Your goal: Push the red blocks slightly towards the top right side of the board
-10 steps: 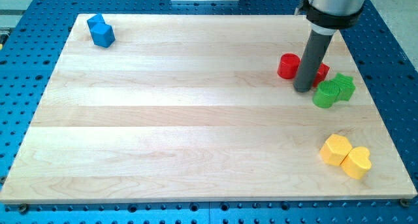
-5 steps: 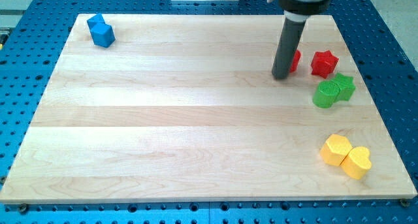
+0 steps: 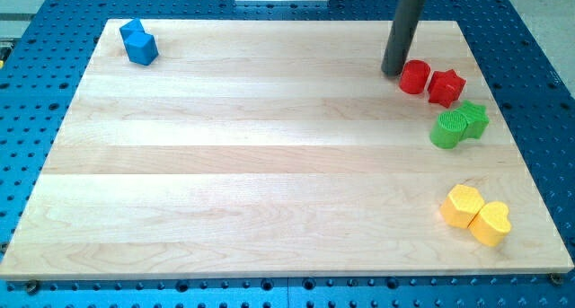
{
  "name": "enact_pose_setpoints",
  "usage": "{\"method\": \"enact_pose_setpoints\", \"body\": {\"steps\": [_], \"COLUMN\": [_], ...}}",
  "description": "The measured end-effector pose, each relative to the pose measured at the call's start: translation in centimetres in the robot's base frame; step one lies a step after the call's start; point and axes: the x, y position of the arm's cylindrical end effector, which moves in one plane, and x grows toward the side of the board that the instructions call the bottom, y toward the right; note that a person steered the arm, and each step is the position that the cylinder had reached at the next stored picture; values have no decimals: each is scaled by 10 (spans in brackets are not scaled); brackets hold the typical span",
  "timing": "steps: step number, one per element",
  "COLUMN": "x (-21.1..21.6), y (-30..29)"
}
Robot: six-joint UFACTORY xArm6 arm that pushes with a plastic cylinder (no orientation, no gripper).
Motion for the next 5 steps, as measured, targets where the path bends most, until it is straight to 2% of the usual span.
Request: {"method": "enact_pose_setpoints", "body": {"steps": [1,2,3,4,5], "x": [-4,-43,-41,0,31], "y": [0,43,131,175,186]}}
